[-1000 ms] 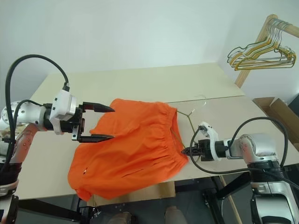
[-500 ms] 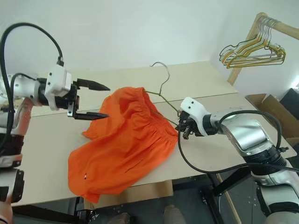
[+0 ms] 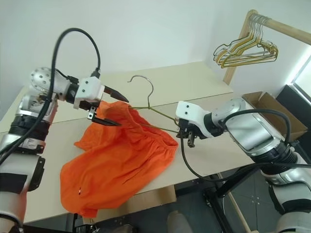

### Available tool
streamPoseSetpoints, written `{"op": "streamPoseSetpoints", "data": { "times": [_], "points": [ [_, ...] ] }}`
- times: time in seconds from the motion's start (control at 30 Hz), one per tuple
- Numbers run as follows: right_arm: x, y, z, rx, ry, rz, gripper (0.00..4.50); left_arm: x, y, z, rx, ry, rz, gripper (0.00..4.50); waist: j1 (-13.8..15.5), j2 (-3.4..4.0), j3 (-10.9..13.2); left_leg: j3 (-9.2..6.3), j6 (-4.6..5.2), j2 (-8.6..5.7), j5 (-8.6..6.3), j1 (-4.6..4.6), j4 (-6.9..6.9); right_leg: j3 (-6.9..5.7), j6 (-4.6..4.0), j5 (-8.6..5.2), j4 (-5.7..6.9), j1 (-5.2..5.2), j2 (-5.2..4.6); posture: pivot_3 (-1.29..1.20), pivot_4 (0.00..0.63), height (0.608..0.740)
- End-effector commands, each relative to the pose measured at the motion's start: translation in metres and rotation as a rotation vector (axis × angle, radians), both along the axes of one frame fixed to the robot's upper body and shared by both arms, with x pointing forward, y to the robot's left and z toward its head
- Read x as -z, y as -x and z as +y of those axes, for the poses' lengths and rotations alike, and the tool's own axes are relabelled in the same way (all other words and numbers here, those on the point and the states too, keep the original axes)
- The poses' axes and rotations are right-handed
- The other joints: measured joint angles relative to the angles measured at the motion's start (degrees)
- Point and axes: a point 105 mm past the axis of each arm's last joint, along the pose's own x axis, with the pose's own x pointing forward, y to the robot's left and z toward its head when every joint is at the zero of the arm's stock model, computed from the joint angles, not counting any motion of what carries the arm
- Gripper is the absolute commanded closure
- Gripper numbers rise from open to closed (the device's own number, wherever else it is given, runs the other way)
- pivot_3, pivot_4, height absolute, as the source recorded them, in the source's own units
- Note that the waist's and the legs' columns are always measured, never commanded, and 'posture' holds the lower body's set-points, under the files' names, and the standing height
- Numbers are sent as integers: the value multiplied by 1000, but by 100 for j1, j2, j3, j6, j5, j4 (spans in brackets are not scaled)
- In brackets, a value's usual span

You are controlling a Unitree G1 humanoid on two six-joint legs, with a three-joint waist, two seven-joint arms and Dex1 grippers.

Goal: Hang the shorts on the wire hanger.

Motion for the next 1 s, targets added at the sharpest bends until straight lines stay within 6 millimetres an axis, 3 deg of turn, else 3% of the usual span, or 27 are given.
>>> {"op": "streamPoseSetpoints", "data": {
  "times": [0.03,0.07,0.17,0.57,0.77,1.0],
  "points": [
    [-15,0,4,-30,1,-51,4500,1,-6,3,17,-108,-54,32,-69,0,0,0,0,2,0,1,-1,1,1,0,1,-1,1,-268,0,740],
    [-15,0,4,-29,1,-46,4500,4,-8,5,17,-143,-56,32,-101,0,0,-2,0,2,0,0,-1,0,2,-1,2,-2,1,-268,0,740],
    [-16,1,3,-25,4,-39,4500,12,-14,7,18,-213,-88,594,-167,0,0,-4,0,0,0,-2,0,-1,2,-1,3,-2,-1,-279,0,740],
    [-19,0,3,-8,20,-39,4500,16,-18,3,33,-207,-97,4298,-340,0,0,-9,0,-6,0,-6,3,-2,6,-4,6,-2,-10,-289,0,740],
    [-22,-1,5,-32,54,-99,4500,18,-18,2,14,-187,-72,4447,-404,0,0,-12,1,-7,0,-8,4,-4,7,-4,7,-2,-11,-289,0,740],
    [-24,-2,-17,58,77,-124,2472,16,-18,2,-20,-128,-24,4500,-428,0,0,-16,1,-7,0,-12,7,-8,8,-5,8,-3,-11,-295,0,740]
  ]
}}
